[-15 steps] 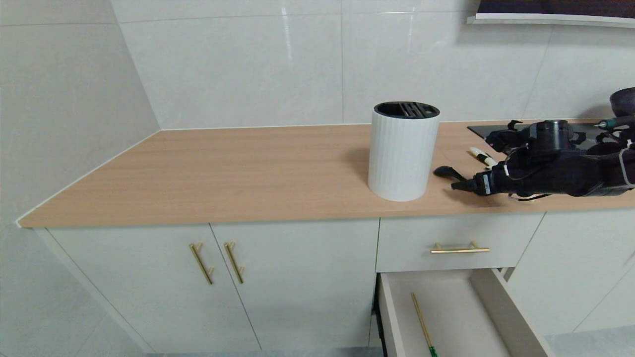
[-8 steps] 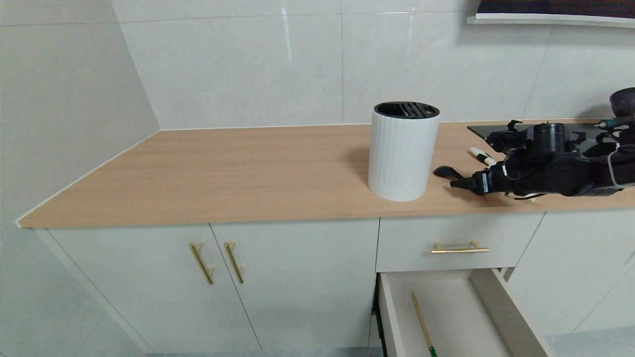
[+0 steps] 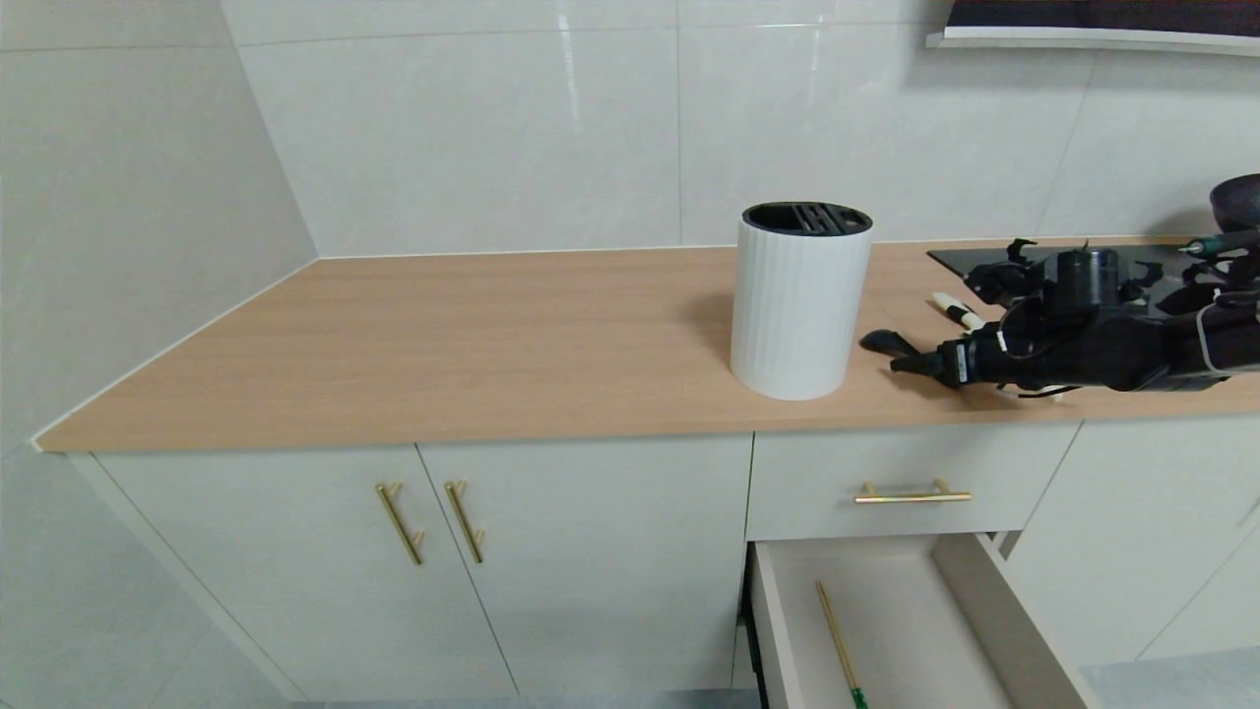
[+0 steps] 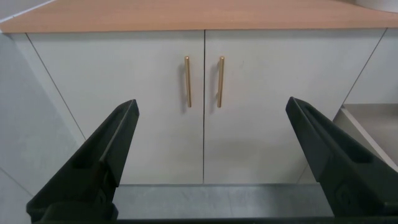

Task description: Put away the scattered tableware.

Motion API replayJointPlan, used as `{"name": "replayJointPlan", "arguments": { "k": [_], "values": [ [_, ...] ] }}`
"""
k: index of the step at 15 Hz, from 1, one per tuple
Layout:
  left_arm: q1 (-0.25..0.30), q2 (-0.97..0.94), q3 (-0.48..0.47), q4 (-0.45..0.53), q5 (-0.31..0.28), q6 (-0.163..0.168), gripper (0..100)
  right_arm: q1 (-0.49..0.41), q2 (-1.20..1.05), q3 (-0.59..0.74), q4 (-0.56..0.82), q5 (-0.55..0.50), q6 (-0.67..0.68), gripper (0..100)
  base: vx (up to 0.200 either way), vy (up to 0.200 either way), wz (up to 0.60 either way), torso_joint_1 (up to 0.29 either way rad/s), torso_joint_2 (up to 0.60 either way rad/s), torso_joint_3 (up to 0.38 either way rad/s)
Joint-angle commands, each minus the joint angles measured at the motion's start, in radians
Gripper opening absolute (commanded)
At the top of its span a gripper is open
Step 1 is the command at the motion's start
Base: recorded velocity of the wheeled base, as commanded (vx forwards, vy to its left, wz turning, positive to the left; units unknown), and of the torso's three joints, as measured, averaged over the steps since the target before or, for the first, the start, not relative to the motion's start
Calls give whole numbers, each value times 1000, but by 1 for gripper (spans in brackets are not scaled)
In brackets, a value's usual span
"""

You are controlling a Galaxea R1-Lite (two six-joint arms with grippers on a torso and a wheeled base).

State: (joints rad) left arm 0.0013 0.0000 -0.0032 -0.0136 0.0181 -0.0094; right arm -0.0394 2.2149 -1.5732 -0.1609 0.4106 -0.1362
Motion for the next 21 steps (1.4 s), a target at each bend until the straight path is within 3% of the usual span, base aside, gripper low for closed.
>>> {"name": "replayJointPlan", "arguments": {
  "k": [1,2,13,17,21],
  "values": [
    [0,0,0,0,0,0,100,1,11,-2,0,0,-2,100,0,0,0,0,0,0],
    [0,0,0,0,0,0,100,1,14,-2,0,0,-2,0,0,0,0,0,0,0],
    [0,0,0,0,0,0,100,6,-77,7,27,-16,40,0,0,0,0,0,0,0],
    [0,0,0,0,0,0,100,49,-350,24,262,-139,207,0,0,0,0,0,0,0],
    [0,0,0,0,0,0,100,85,-526,188,420,-162,280,0,0,0,0,0,0,0]
  ]
}}
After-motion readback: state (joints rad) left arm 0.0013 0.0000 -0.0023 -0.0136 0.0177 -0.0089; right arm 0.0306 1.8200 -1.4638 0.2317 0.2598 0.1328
